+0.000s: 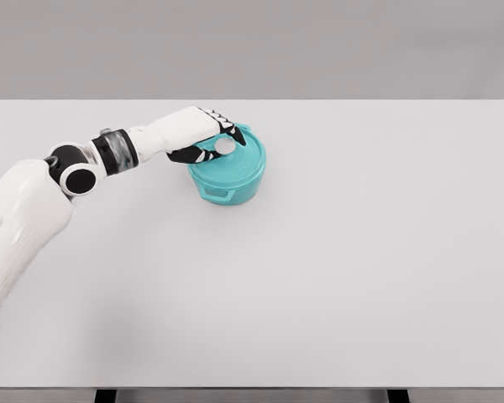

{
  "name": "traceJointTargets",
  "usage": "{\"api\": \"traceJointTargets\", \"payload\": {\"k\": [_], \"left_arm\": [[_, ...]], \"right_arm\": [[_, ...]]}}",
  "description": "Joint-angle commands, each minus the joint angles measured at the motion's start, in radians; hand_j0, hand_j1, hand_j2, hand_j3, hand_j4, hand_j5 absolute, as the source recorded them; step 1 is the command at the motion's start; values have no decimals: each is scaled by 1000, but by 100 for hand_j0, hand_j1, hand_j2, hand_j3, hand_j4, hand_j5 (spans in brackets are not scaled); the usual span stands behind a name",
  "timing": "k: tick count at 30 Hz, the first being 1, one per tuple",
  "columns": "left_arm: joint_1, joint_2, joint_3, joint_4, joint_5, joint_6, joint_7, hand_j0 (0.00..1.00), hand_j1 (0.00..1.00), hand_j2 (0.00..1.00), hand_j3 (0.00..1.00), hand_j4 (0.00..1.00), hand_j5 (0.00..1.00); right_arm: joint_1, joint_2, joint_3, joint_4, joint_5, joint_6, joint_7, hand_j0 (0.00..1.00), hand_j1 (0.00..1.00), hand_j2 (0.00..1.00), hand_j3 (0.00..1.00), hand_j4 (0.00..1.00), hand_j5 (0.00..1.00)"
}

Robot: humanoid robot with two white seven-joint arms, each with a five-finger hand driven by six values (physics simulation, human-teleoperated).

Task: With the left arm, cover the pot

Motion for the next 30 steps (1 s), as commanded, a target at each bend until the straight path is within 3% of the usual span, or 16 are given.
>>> {"api": "traceJointTargets", "payload": {"k": [1,30], "left_arm": [[0,1,2,0,7,1,2,66,66,66,66,66,66],[0,21,13,-16,15,1,0,69,69,69,69,69,69]], "right_arm": [[0,0,0,0,0,0,0,100,100,100,100,100,100],[0,0,0,1,0,0,0,100,100,100,100,100,100]]}}
